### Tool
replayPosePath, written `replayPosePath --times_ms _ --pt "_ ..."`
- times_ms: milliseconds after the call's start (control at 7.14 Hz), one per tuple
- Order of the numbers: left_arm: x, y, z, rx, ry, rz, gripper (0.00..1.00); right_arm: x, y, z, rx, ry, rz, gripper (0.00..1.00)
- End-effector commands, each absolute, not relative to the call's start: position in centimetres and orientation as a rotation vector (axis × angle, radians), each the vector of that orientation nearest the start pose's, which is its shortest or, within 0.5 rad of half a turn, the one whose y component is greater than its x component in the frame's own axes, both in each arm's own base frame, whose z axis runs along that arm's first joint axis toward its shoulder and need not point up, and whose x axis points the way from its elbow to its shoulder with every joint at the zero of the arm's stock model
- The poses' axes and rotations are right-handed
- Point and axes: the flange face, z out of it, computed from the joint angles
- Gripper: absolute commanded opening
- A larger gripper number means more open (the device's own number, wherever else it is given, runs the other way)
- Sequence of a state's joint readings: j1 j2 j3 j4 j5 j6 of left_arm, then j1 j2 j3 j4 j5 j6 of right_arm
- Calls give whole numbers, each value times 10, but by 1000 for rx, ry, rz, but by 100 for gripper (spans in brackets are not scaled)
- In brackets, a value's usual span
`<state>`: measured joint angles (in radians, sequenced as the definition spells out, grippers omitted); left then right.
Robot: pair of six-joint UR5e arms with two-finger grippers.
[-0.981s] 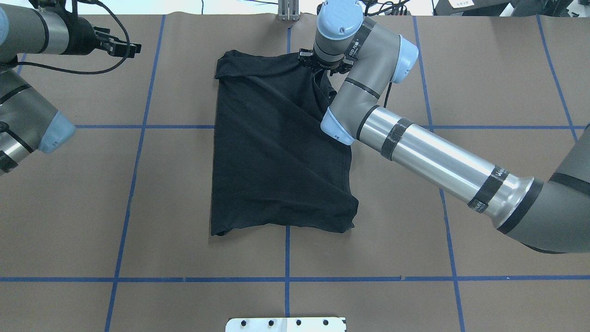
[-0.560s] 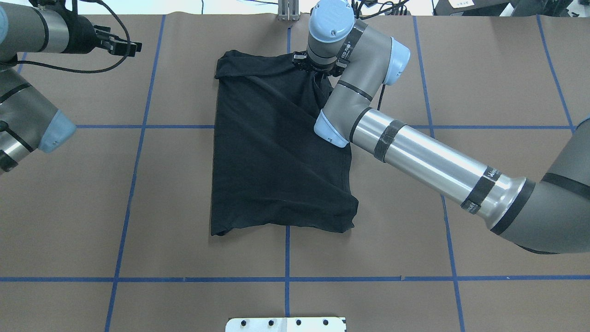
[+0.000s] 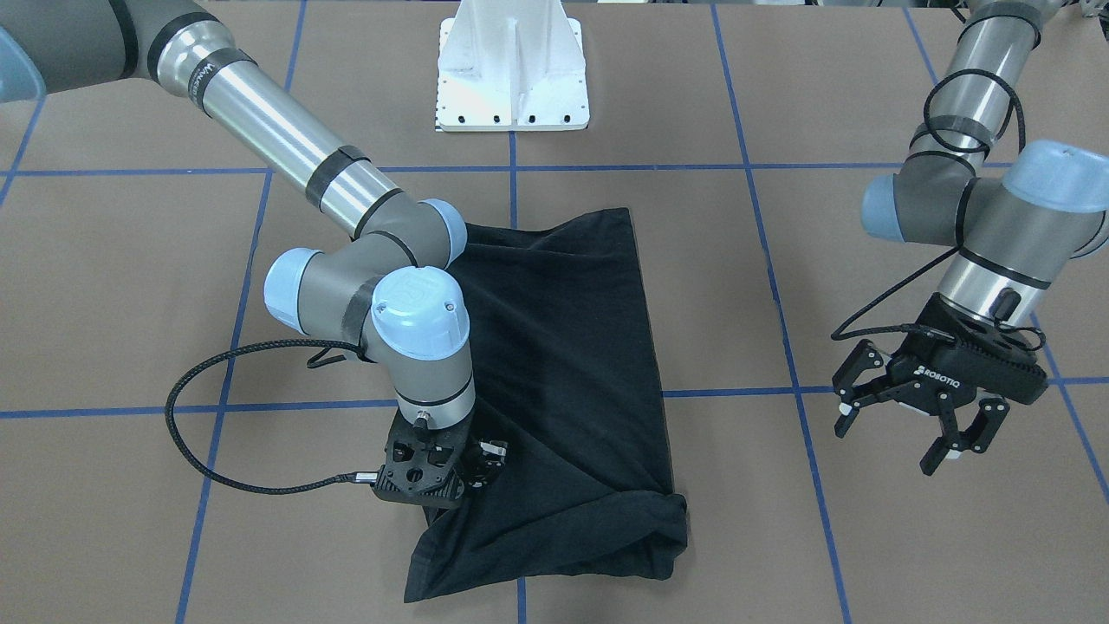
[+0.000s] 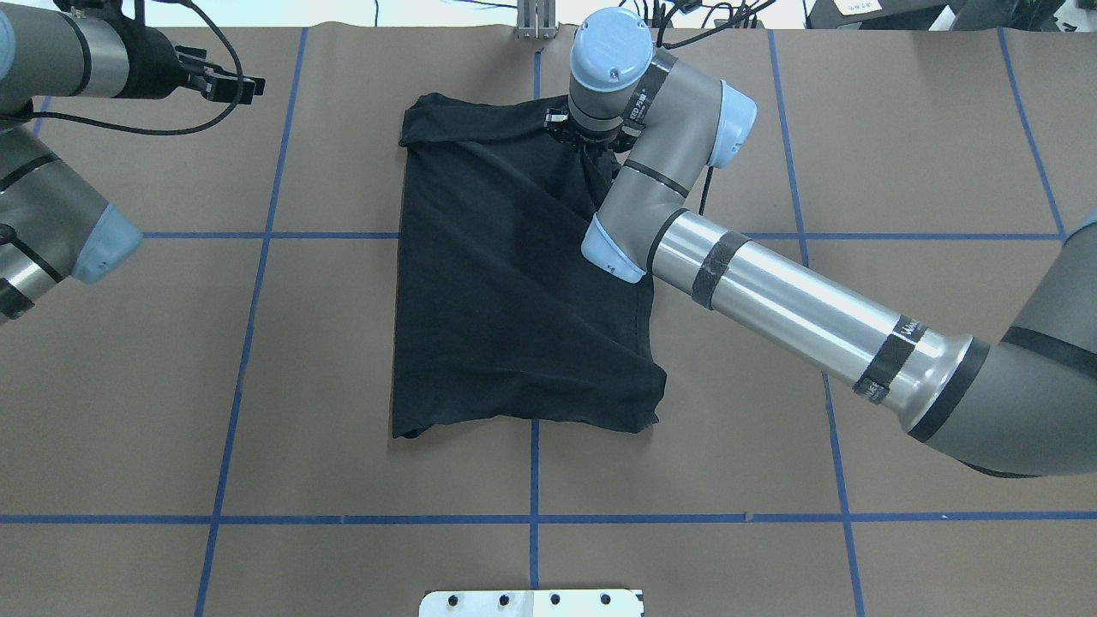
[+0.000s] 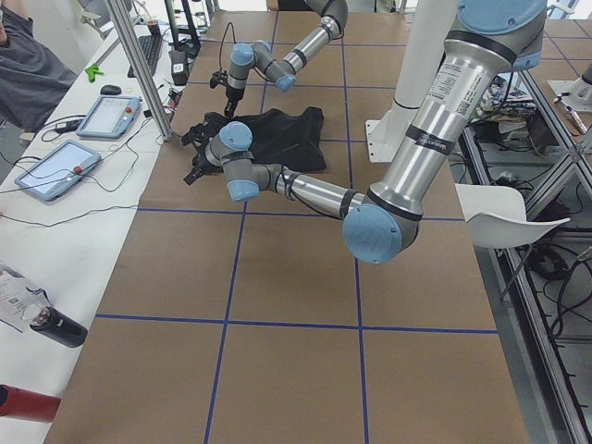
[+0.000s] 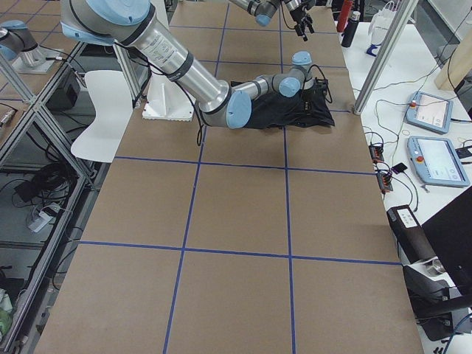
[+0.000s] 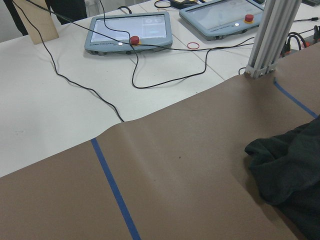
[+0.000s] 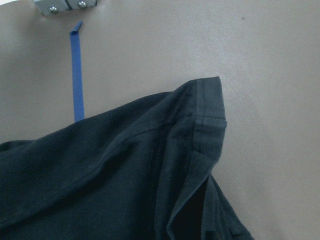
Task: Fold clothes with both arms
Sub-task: 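Hold the right gripper at the shirt's top corner farthest from the robot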
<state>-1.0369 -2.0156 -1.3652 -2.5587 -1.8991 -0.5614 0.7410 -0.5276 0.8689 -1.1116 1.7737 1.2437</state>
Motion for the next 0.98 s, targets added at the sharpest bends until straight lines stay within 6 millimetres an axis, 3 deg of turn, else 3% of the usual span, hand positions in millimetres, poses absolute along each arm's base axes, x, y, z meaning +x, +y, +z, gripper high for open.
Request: replayPosePath --times_ms 0,280,701,841 --pt "262 -642 391 889 877 177 100 -568 -676 243 241 -785 307 0" --pt "262 -642 391 889 877 177 100 -556 -684 243 229 -796 306 0" --pt "263 -641 391 887 881 180 100 -517 -671 321 255 -749 236 0" --pt "264 -641 393 884 880 180 100 -516 -670 321 256 -748 236 0"
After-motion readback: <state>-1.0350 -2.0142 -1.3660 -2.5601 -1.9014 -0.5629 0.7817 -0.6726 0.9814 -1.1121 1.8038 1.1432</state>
